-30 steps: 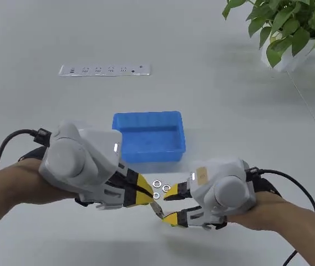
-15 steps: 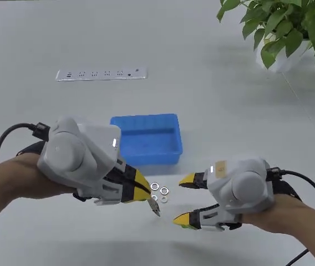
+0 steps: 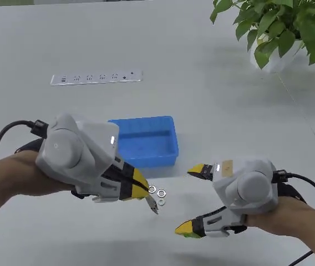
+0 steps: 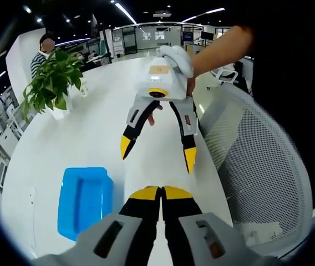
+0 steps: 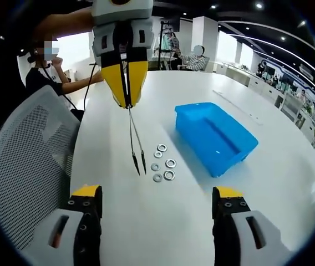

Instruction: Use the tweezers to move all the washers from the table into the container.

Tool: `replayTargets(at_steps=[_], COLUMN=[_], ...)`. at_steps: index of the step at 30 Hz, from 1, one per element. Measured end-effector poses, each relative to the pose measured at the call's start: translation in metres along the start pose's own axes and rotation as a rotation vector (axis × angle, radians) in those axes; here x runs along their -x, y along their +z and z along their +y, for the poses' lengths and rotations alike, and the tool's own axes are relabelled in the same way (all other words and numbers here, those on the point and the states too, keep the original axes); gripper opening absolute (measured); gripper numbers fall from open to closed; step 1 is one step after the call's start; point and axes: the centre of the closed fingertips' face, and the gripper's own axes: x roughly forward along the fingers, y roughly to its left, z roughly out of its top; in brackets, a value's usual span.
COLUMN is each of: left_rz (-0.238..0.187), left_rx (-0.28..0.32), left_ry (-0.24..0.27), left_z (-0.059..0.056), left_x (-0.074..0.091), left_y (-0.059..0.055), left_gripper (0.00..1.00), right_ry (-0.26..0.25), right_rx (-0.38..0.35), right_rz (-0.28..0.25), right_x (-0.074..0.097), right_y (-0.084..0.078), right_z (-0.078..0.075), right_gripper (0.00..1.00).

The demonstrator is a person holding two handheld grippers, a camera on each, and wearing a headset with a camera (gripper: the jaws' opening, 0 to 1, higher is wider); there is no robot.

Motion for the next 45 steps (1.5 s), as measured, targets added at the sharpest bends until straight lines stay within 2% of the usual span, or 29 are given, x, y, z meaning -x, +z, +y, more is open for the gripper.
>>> replayTargets(at_steps=[4,11,20,38,39,45], left_rz=[0.001,0.001,0.001,0.031,0.019,0.021], left_rx=[-0.004,-0.016,-0.024,-0.03,-0.026,-0.023], left_ry=[-0.001,-0.002,-0.007,-0.014,-0.011,-0.014], left_z=[0.002,0.006,0.01,0.014,0.014,0.015], left_x=[0.0,-0.002,-0.005,-0.013,-0.013,-0.014], left_y=[0.001,0.005,0.007,-0.001,0.001,0.001], left_gripper=[0.05,0.05,0.05,0.05,0.05,0.05], right_ry=[-0.007,-0.019,-0.023,-0.021,-0.02,-0.02], right_rx=[-0.026,-0.04,-0.039,-0.043,-0.043,-0.038], right_rz=[-0.005,-0.009,-0.007,-0.007,-0.007,-0.014], right_x=[0.0,0.001,0.003,0.001,0.001,0.001], right_y=[-0.001,-0.002,-0.004,-0.008,-0.008,-0.007], right_z=[-0.001,-0.003,-0.004,-0.003,-0.003,-0.003], right_gripper=[0.92,0.96,0.94,0.91,0.91,0.89])
